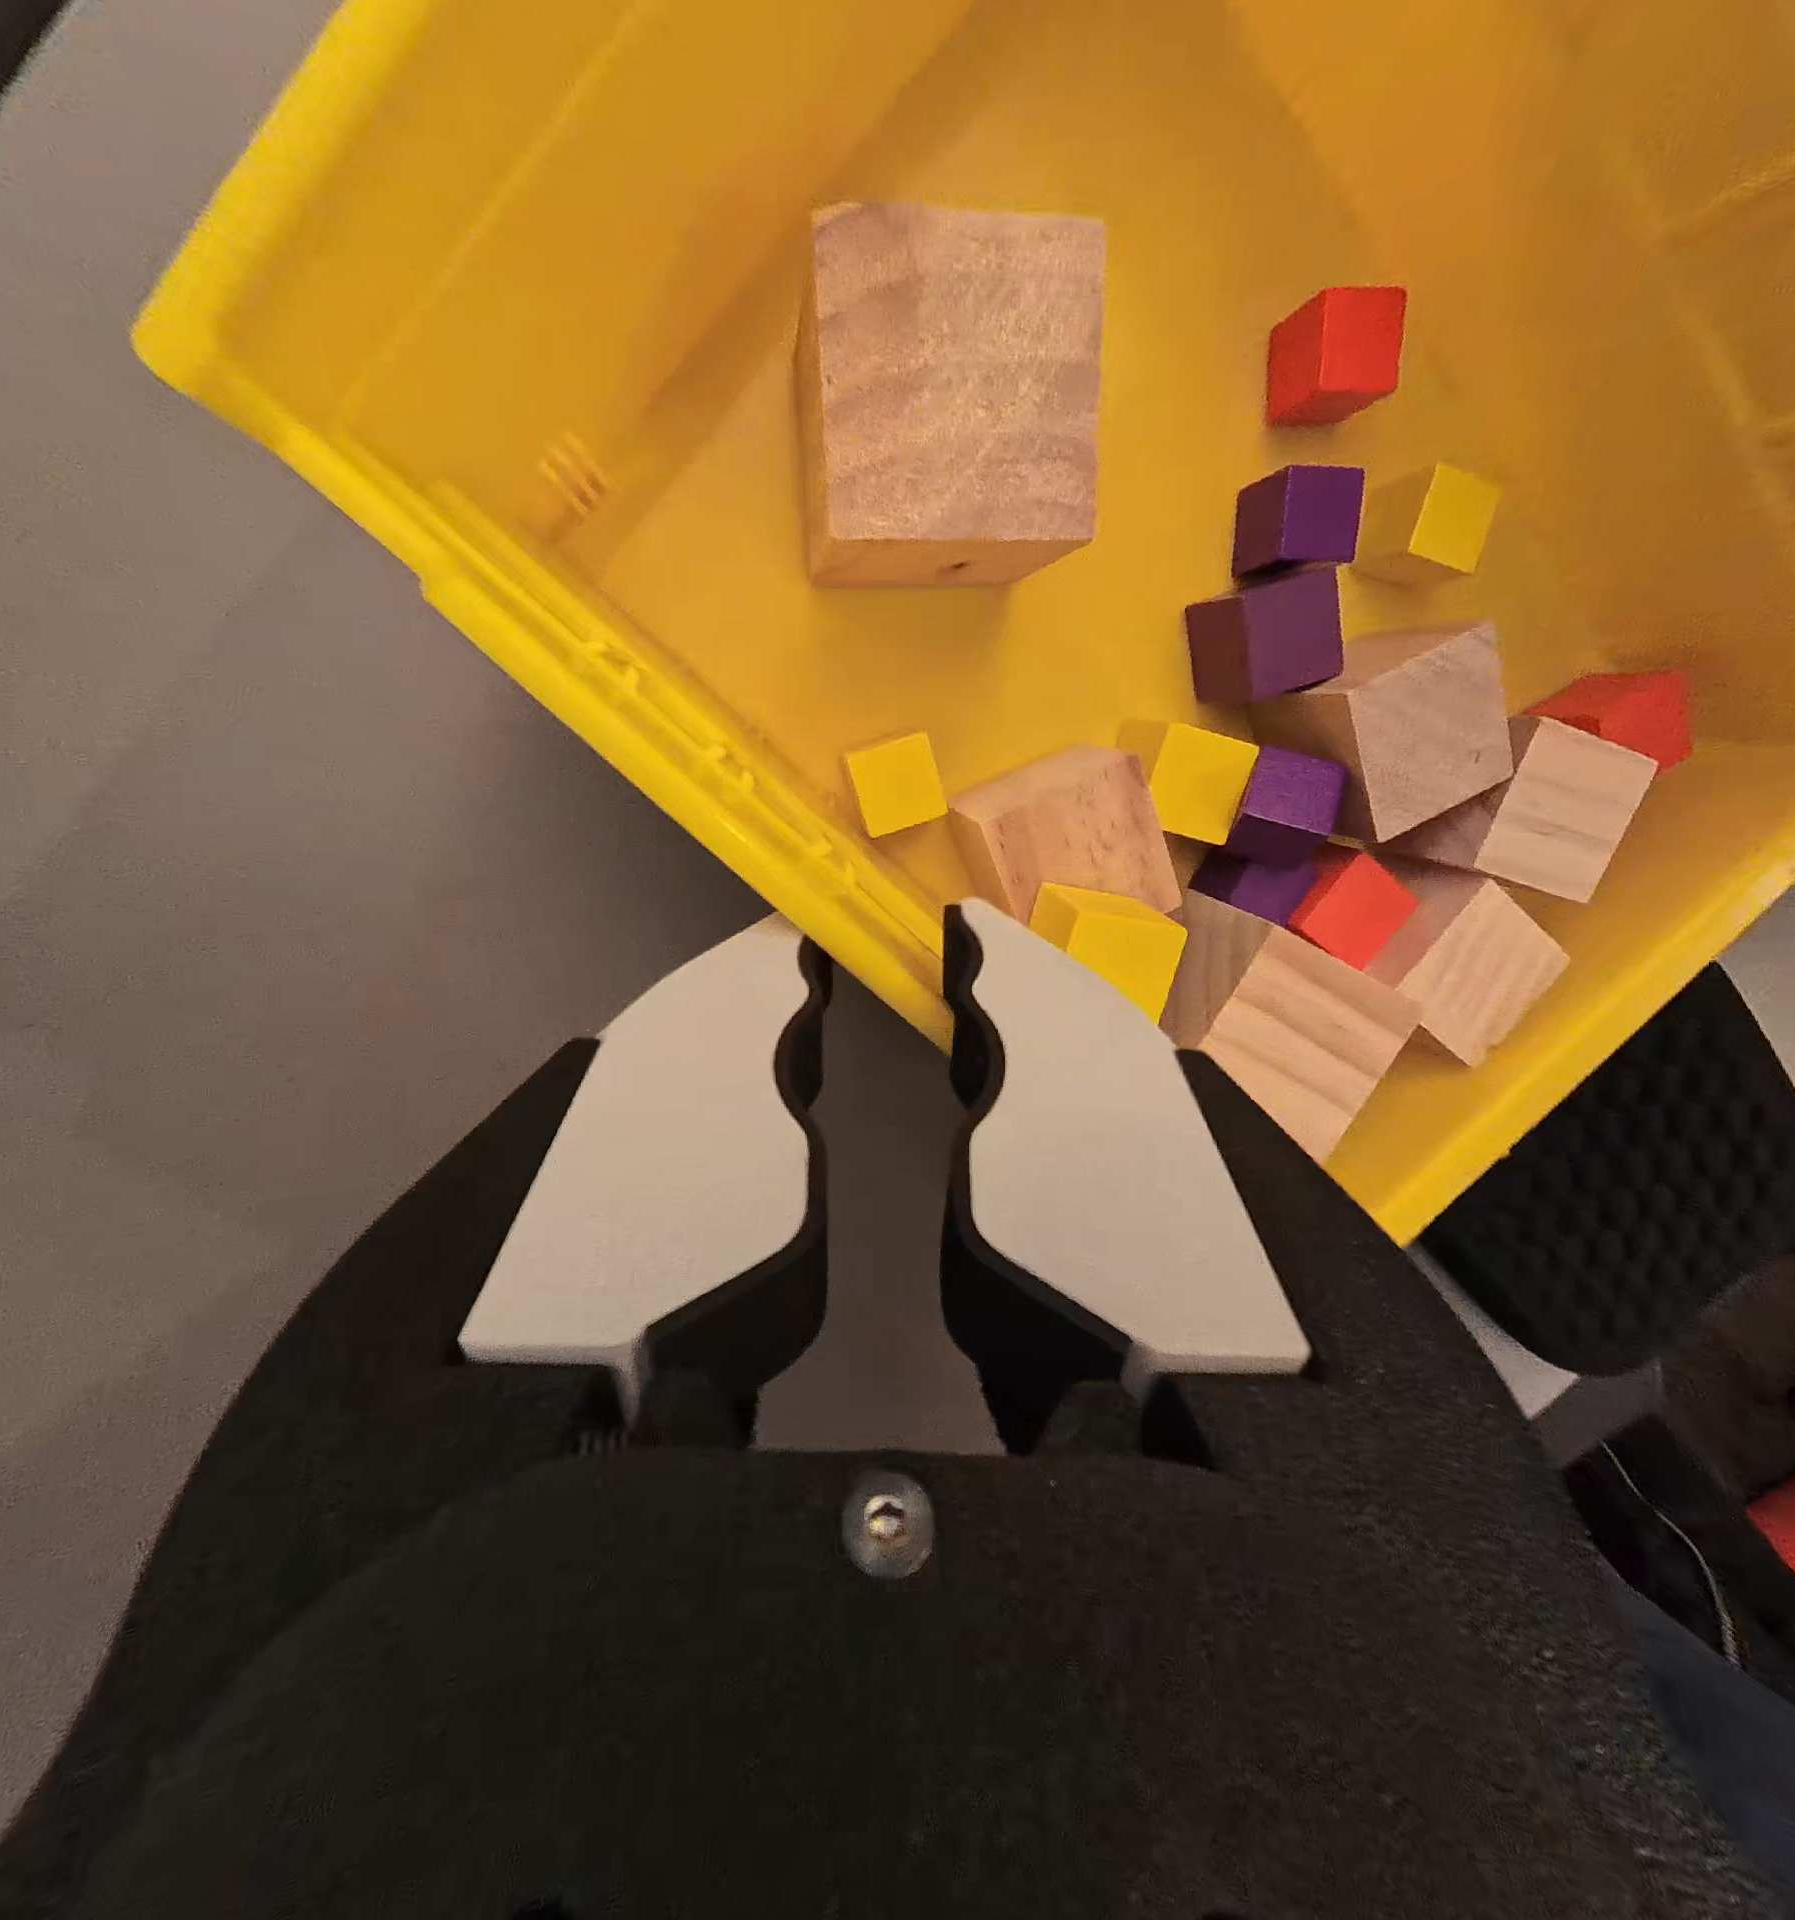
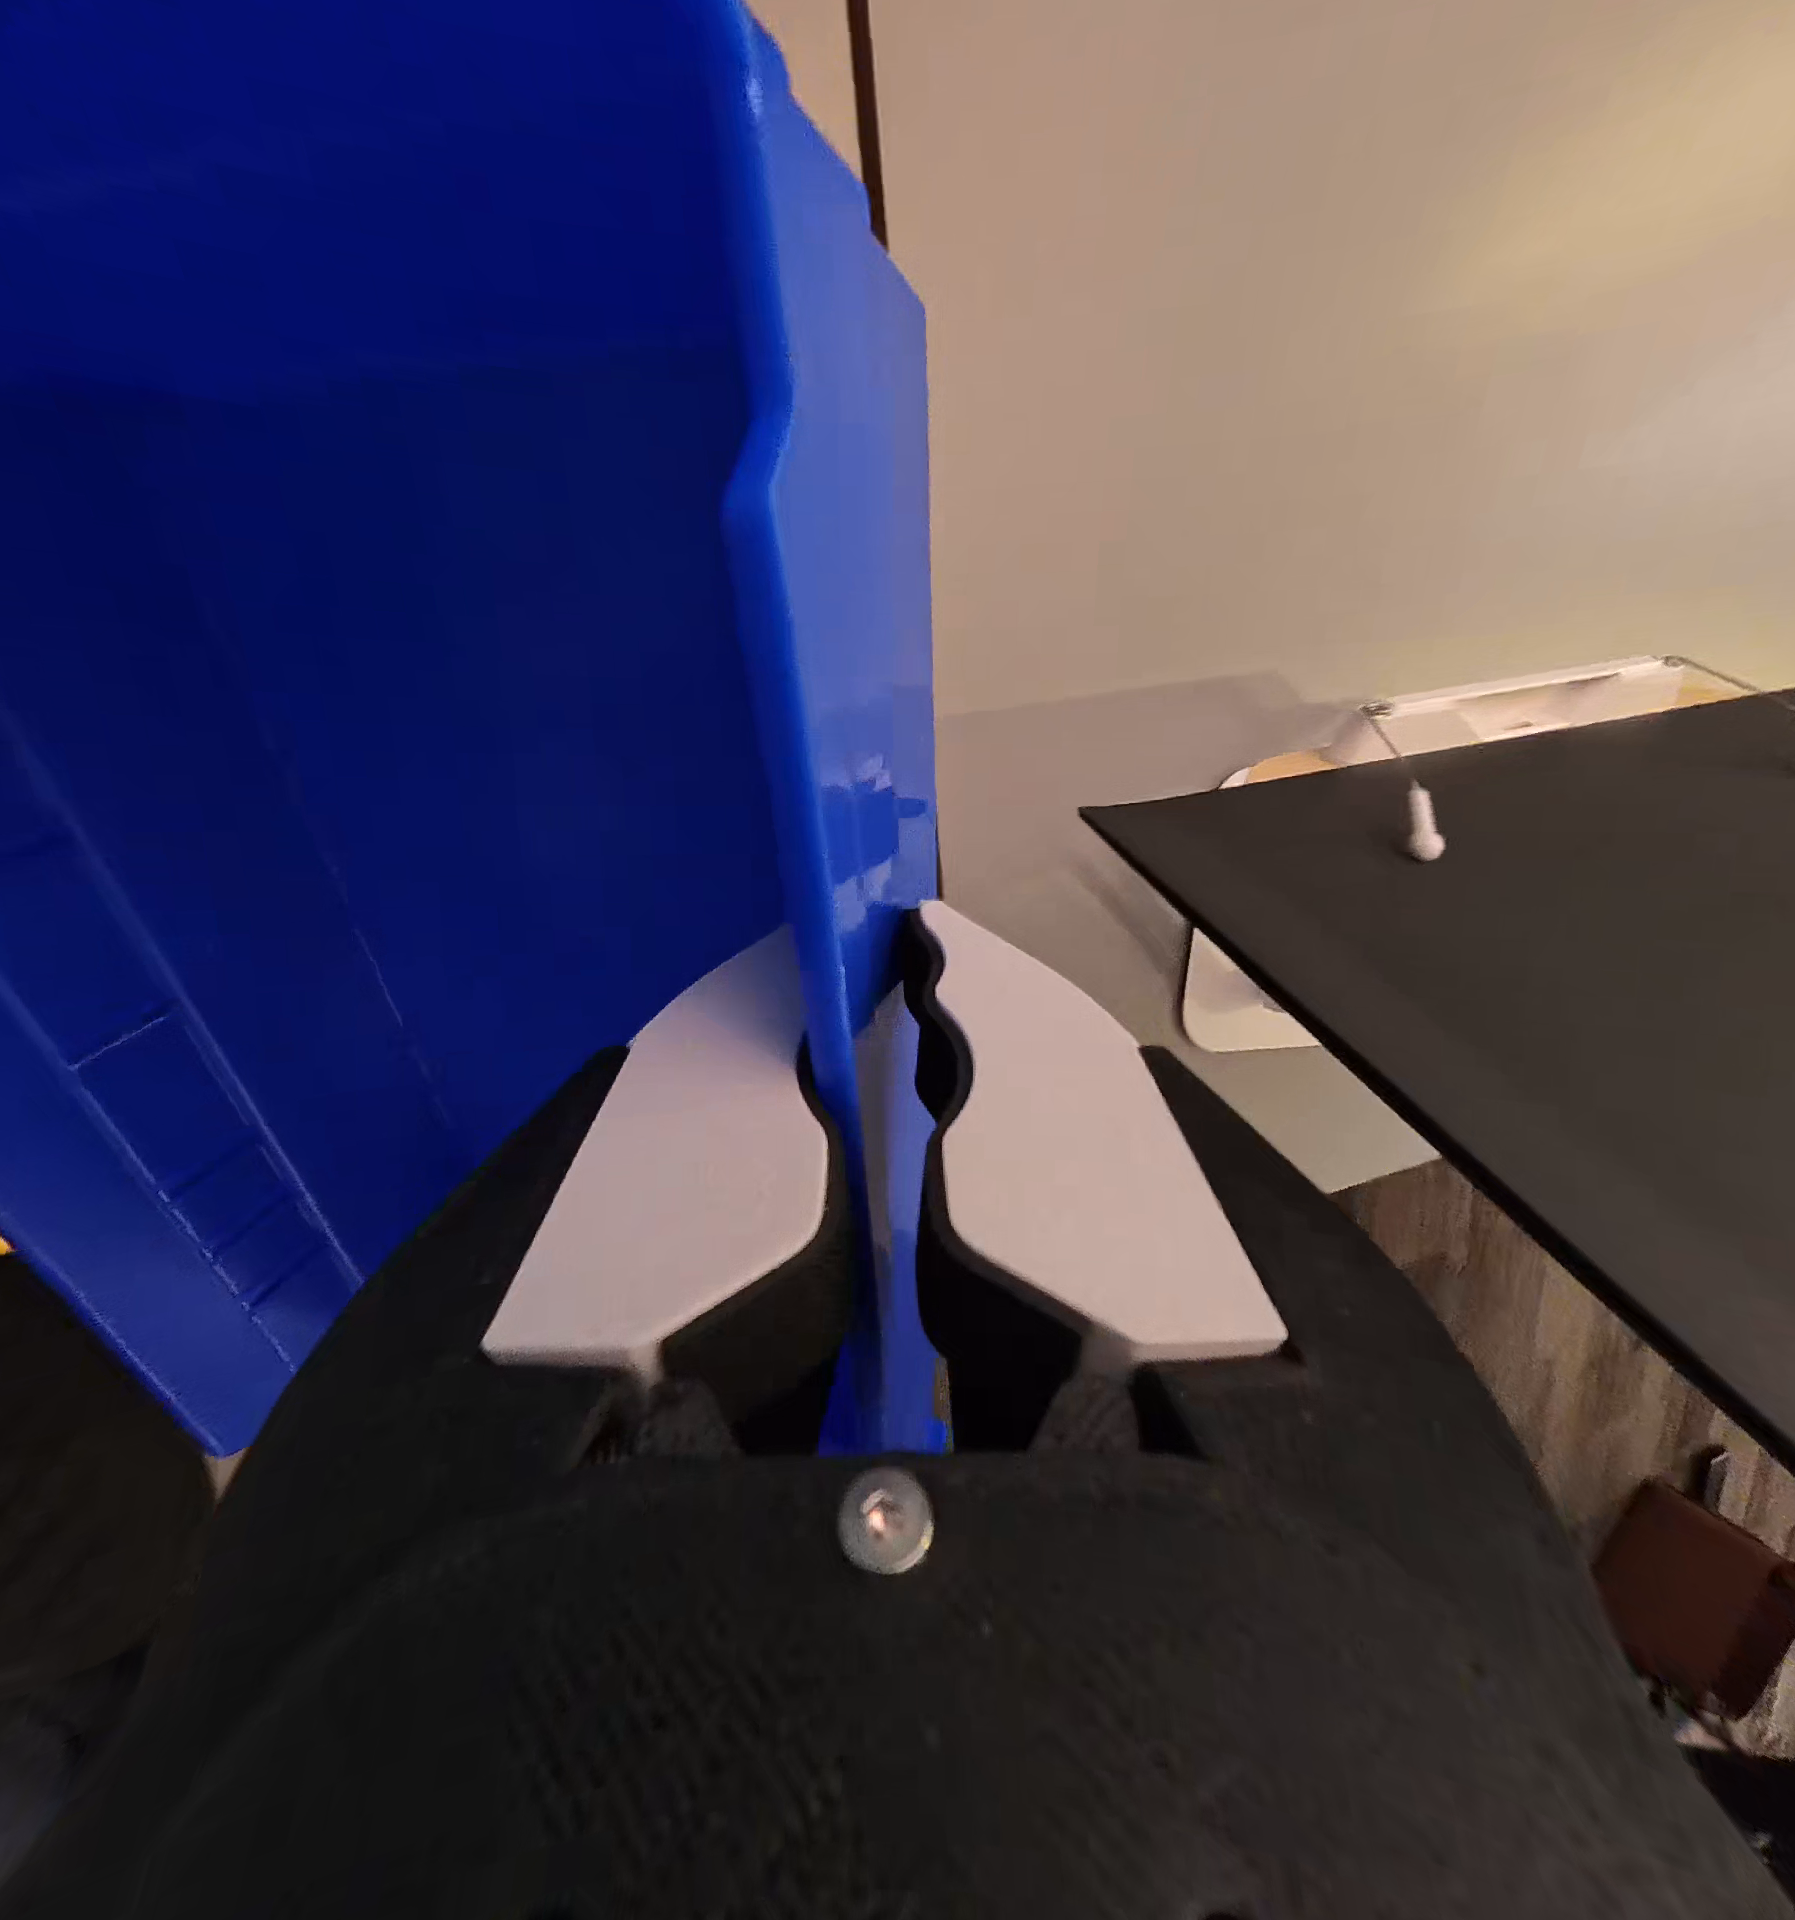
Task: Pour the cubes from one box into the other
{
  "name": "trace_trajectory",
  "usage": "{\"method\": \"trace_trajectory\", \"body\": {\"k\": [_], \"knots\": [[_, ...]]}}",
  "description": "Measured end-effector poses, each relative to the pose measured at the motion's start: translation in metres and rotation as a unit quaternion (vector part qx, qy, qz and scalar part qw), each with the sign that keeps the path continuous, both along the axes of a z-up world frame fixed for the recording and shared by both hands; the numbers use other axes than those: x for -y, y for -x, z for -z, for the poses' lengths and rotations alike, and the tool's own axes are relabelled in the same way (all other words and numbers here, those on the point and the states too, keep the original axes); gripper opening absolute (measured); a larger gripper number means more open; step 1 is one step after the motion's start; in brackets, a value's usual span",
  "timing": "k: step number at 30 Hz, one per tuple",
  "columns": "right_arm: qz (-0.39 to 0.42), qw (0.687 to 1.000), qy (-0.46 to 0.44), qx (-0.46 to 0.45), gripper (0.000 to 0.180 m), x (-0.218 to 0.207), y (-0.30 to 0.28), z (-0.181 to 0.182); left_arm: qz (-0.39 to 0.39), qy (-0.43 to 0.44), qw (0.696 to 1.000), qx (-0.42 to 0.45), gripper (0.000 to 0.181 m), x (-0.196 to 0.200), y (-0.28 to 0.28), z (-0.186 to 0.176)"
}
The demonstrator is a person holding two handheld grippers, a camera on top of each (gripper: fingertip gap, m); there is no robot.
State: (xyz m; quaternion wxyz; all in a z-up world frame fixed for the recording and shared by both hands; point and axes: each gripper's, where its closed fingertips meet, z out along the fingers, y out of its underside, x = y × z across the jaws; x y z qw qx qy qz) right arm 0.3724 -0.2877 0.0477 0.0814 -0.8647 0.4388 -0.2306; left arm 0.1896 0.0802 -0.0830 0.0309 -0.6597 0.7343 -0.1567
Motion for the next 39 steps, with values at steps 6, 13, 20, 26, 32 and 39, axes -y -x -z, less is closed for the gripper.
{"method": "trace_trajectory", "body": {"k": [6, 13, 20, 26, 32, 39], "knots": [[0.015, 0.999, -0.028, -0.034, 0.009, -0.01, 0.007, 0.018, 0.026, -0.032, 0.998, -0.043, 0.019, -0.011, 0.008, 0.002], [0.036, 0.992, -0.098, -0.071, 0.009, -0.024, 0.016, 0.026, 0.032, -0.061, 0.995, -0.066, 0.02, -0.061, 0.041, 0.001], [0.013, 0.965, -0.209, -0.16, 0.009, -0.098, 0.033, 0.054, -0.033, -0.033, 0.998, -0.052, 0.016, -0.156, 0.099, -0.001], [-0.008, 0.943, -0.237, -0.233, 0.009, -0.168, 0.045, 0.101, -0.106, -0.017, 0.993, -0.041, 0.015, -0.24, 0.155, -0.002], [-0.01, 0.932, -0.226, -0.282, 0.011, -0.211, 0.052, 0.15, -0.112, -0.032, 0.992, -0.057, 0.017, -0.292, 0.206, -0.003], [-0.013, 0.917, -0.243, -0.317, 0.017, -0.234, 0.058, 0.161, -0.101, -0.043, 0.992, -0.063, 0.017, -0.322, 0.231, -0.003]]}}
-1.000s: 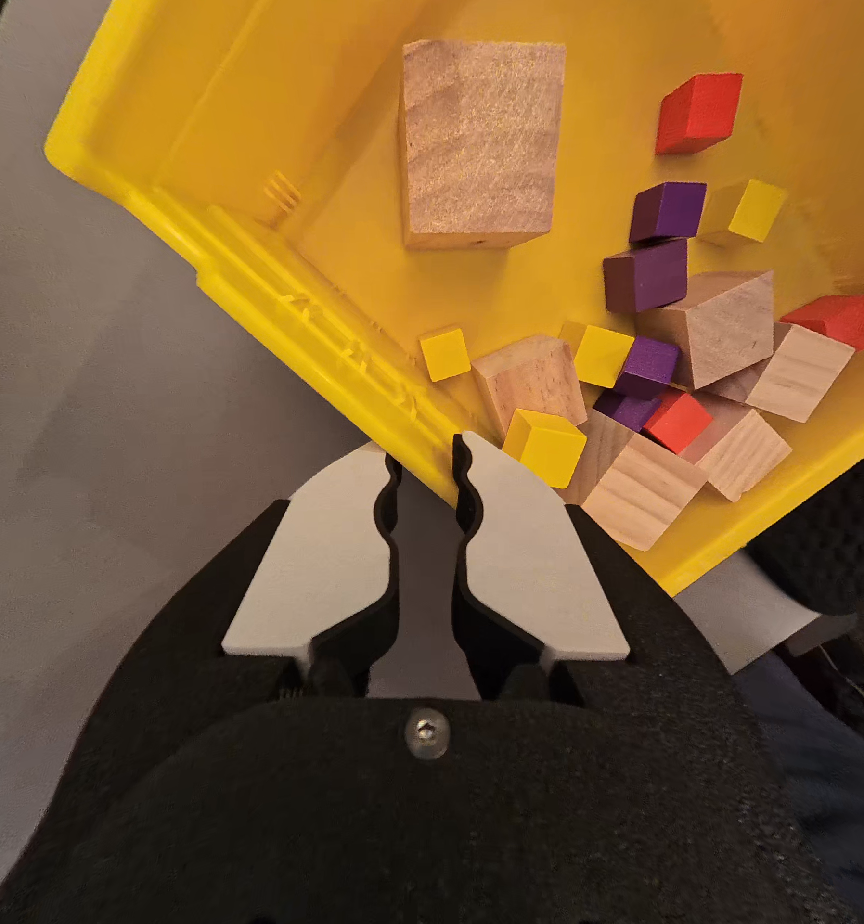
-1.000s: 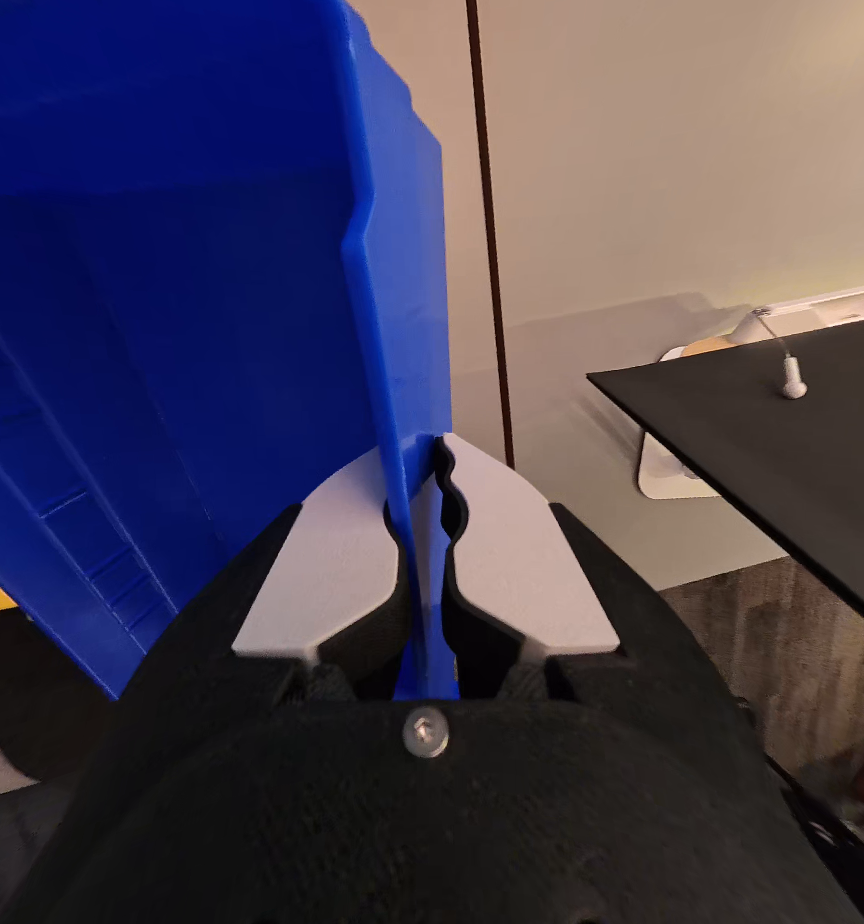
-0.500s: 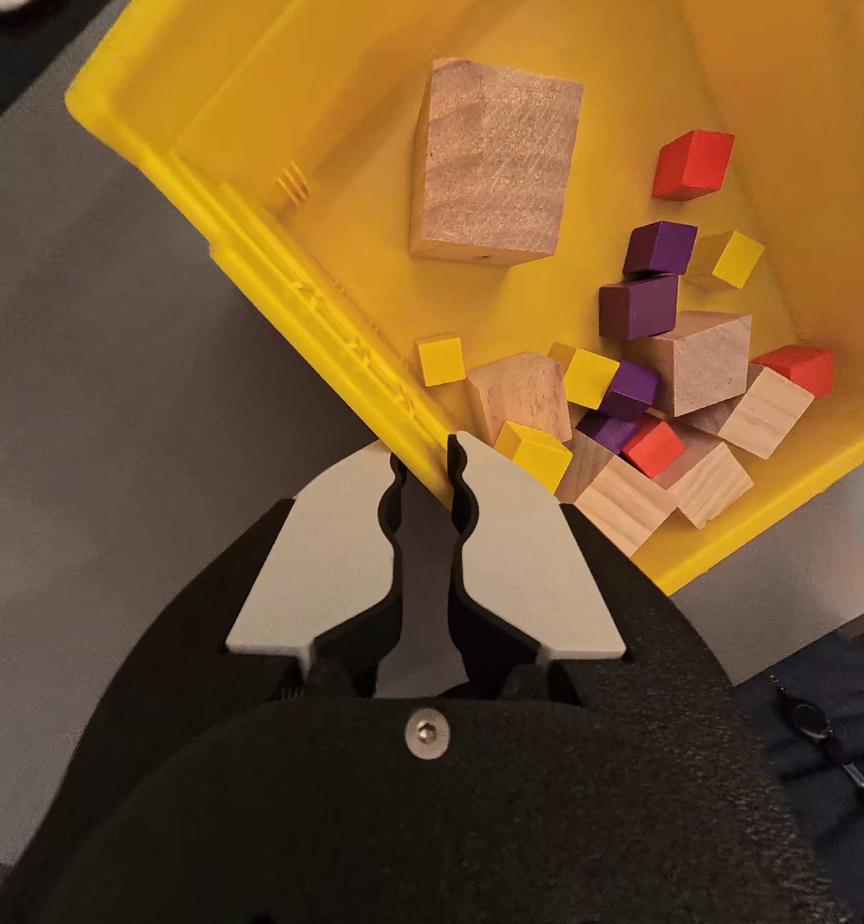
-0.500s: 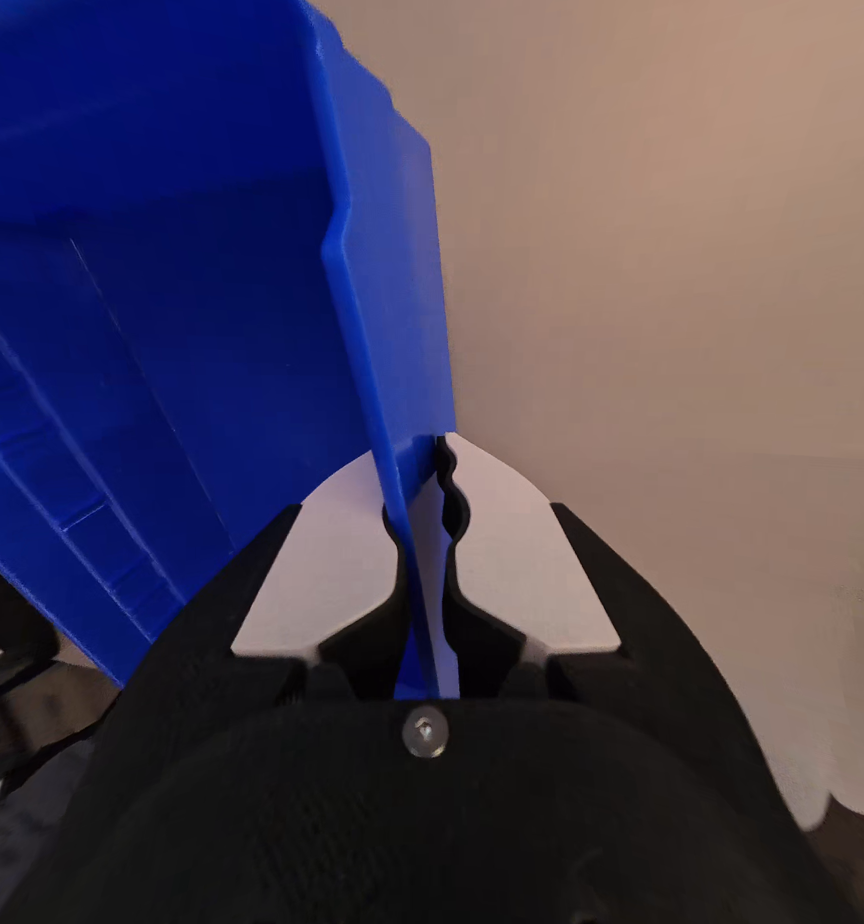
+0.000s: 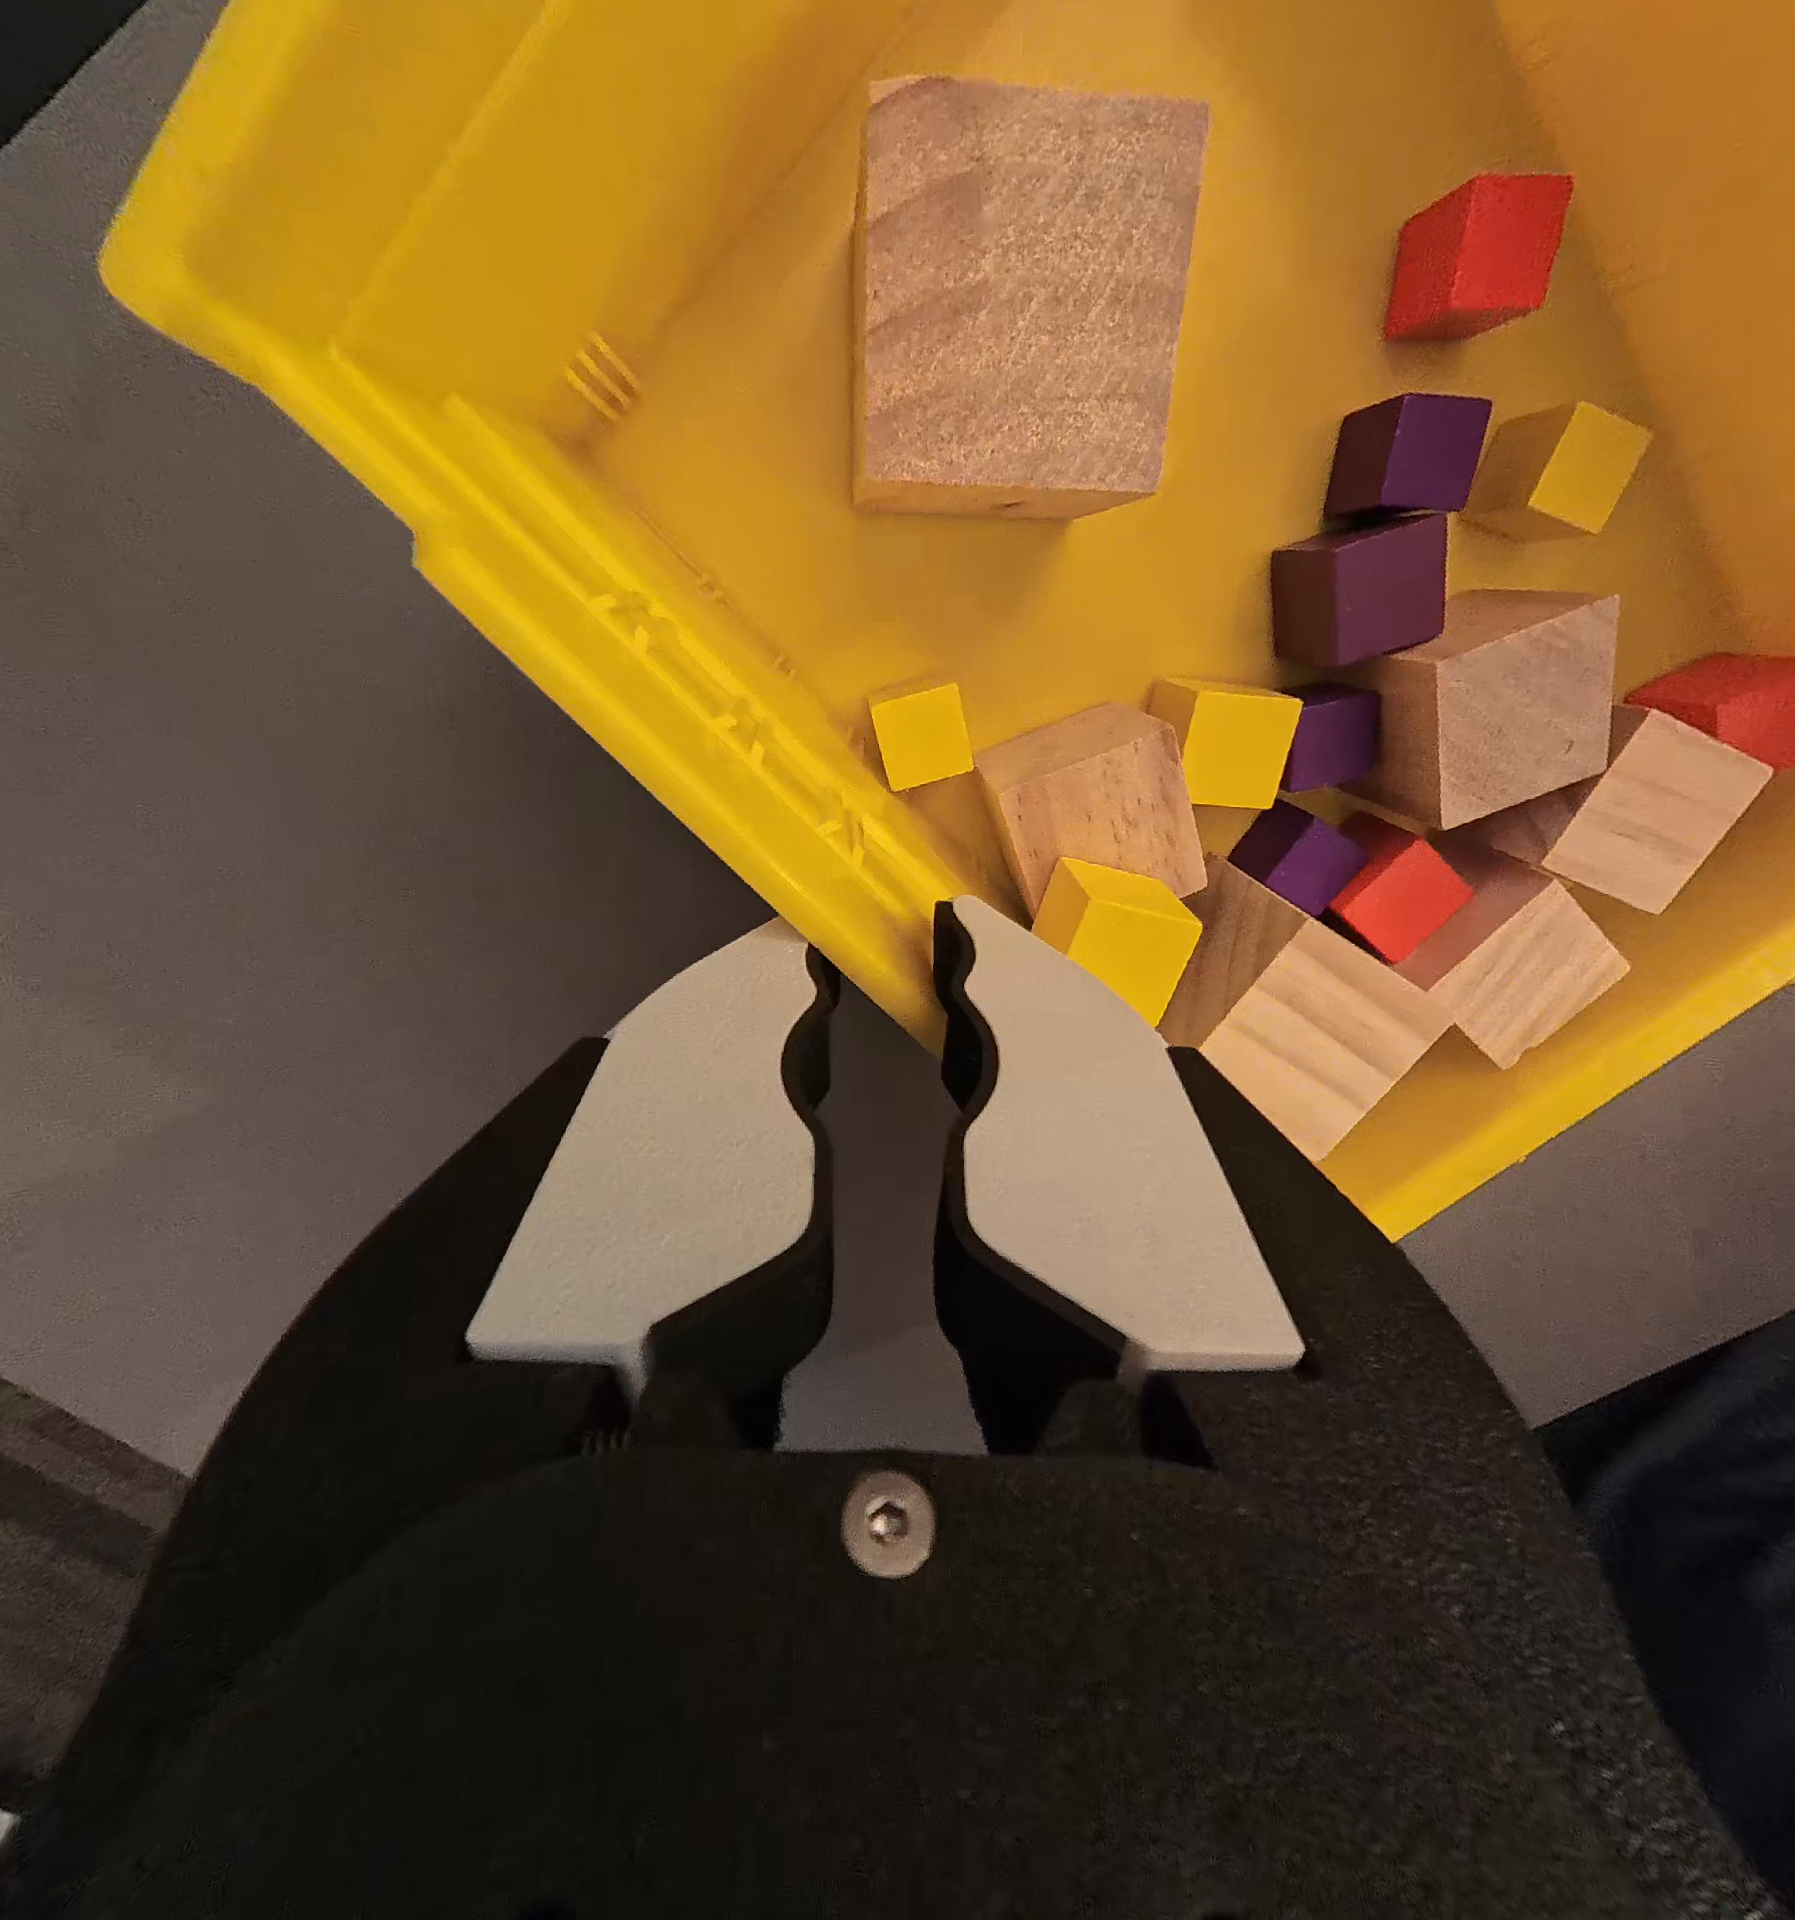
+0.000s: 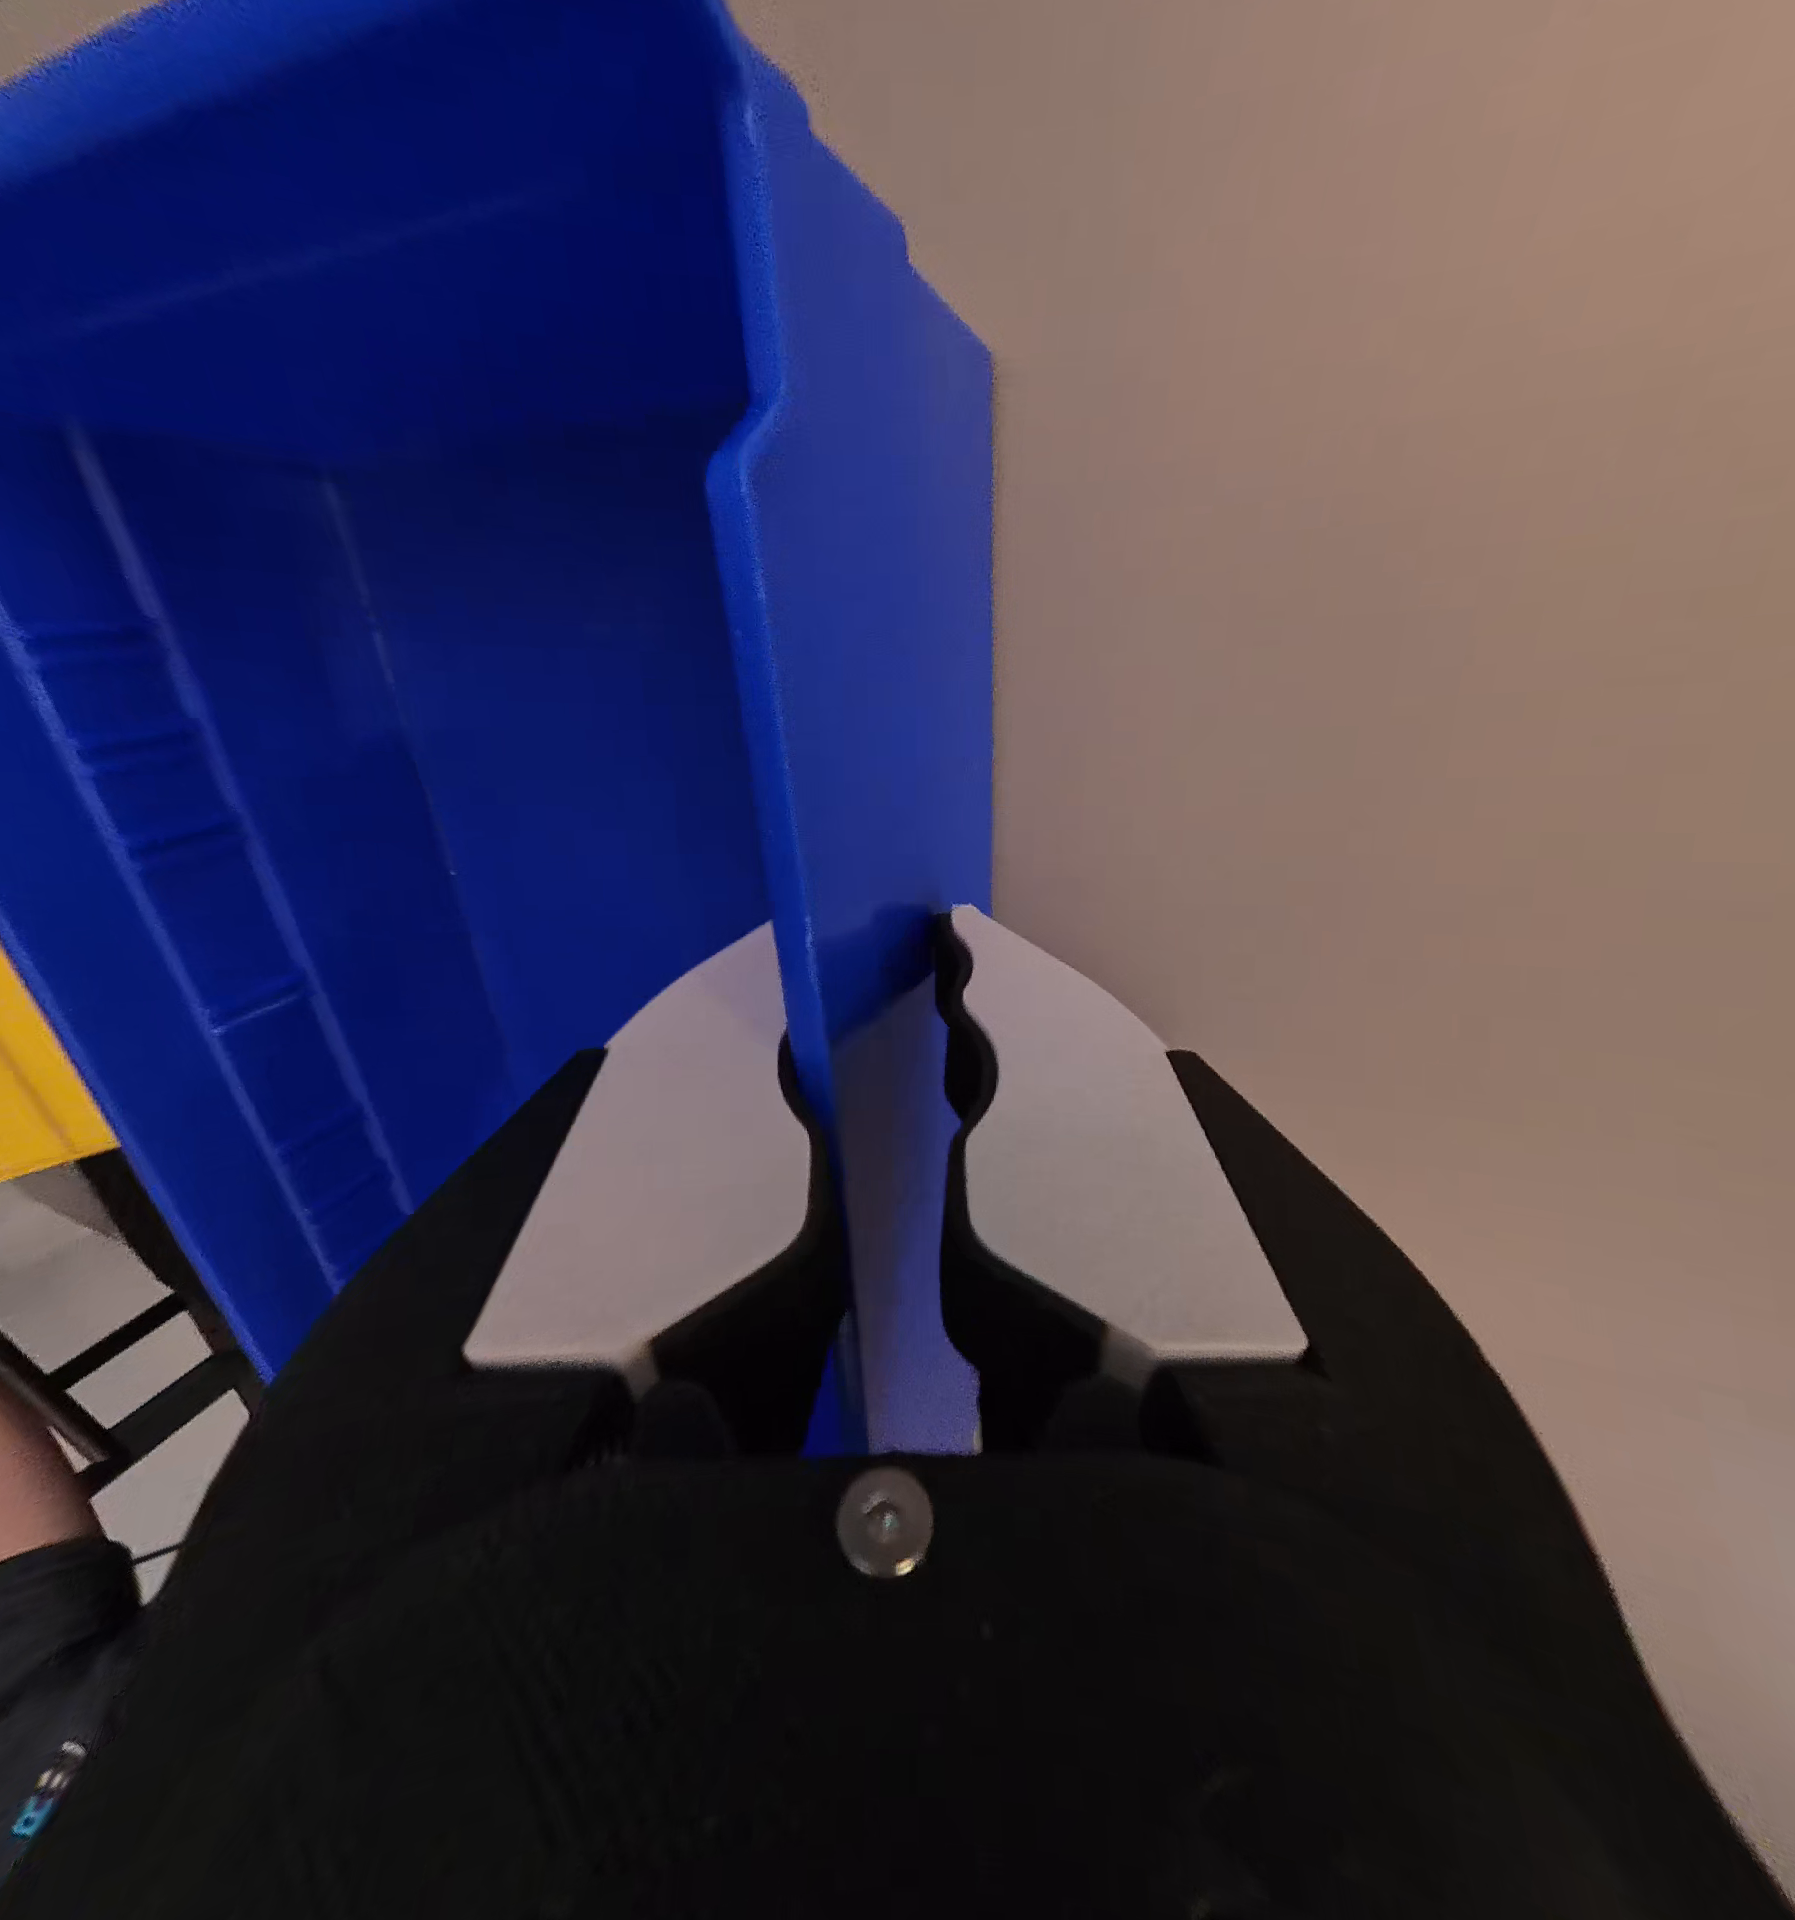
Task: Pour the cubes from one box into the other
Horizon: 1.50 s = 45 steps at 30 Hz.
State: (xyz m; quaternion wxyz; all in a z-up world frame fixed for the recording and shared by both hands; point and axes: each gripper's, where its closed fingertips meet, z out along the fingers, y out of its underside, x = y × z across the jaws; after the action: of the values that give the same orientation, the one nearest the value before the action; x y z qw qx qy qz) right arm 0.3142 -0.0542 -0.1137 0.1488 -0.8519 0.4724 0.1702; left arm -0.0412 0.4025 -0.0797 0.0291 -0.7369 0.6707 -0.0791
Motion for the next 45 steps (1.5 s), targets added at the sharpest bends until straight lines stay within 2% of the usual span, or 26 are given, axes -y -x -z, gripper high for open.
{"method": "trace_trajectory", "body": {"k": [3, 7, 9, 12, 14, 16, 18, 20, 23, 26, 29, 32, 36, 39, 42, 45], "knots": [[0.017, 0.997, -0.062, 0.033, 0.024, -0.01, -0.012, -0.013, 0.015, -0.008, 1.0, -0.007, 0.017, -0.007, 0.006, 0.0], [0.037, 0.96, -0.16, 0.226, 0.027, -0.017, -0.041, -0.072, 0.017, -0.009, 1.0, -0.007, 0.017, -0.015, 0.014, 0.0], [0.046, 0.909, -0.223, 0.349, 0.03, -0.022, -0.043, -0.127, 0.016, -0.008, 1.0, -0.004, 0.017, -0.019, 0.017, 0.0], [0.037, 0.8, -0.37, 0.471, 0.027, -0.04, -0.008, -0.223, 0.014, -0.016, 1.0, -0.011, 0.017, -0.027, 0.023, 0.0], [-0.009, 0.736, -0.477, 0.481, 0.018, -0.057, 0.035, -0.27, 0.005, -0.022, 1.0, -0.013, 0.017, -0.034, 0.025, -0.001], [-0.046, 0.714, -0.534, 0.451, 0.018, -0.073, 0.067, -0.287, -0.026, -0.017, 1.0, -0.006, 0.015, -0.039, 0.026, 0.0], [-0.072, 0.703, -0.565, 0.427, 0.018, -0.085, 0.092, -0.286, -0.066, 0.006, 0.998, 0.017, 0.012, -0.038, 0.024, -0.001], [-0.079, 0.685, -0.575, 0.44, 0.011, -0.097, 0.101, -0.279, -0.123, 0.041, 0.99, 0.052, 0.009, -0.035, 0.022, -0.001], [-0.121, 0.715, -0.532, 0.438, 0.011, -0.115, 0.107, -0.263, -0.207, 0.099, 0.968, 0.098, 0.012, -0.029, 0.026, -0.003], [-0.131, 0.718, -0.507, 0.459, 0.011, -0.123, 0.11, -0.26, -0.243, 0.131, 0.957, 0.091, 0.014, -0.015, 0.036, 0.005], [-0.154, 0.716, -0.532, 0.425, 0.009, -0.132, 0.132, -0.26, -0.236, 0.088, 0.964, 0.088, 0.011, -0.016, 0.039, 0.008], [-0.182, 0.731, -0.53, 0.39, 0.009, -0.146, 0.154, -0.25, -0.219, 0.04, 0.972, 0.077, 0.006, -0.019, 0.041, 0.009], [-0.255, 0.756, -0.453, 0.398, 0.009, -0.171, 0.184, -0.218, -0.2, -0.007, 0.978, 0.062, 0.007, -0.025, 0.046, 0.01], [-0.312, 0.764, -0.384, 0.414, 0.009, -0.193, 0.209, -0.188, -0.19, -0.021, 0.98, 0.055, 0.007, -0.028, 0.05, 0.009], [-0.346, 0.752, -0.346, 0.441, 0.01, -0.217, 0.235, -0.167, -0.191, 0.007, 0.978, 0.078, 0.007, -0.027, 0.049, 0.009], [-0.365, 0.727, -0.355, 0.46, 0.014, -0.239, 0.261, -0.152, -0.199, 0.053, 0.973, 0.099, 0.01, -0.026, 0.047, 0.008]]}}
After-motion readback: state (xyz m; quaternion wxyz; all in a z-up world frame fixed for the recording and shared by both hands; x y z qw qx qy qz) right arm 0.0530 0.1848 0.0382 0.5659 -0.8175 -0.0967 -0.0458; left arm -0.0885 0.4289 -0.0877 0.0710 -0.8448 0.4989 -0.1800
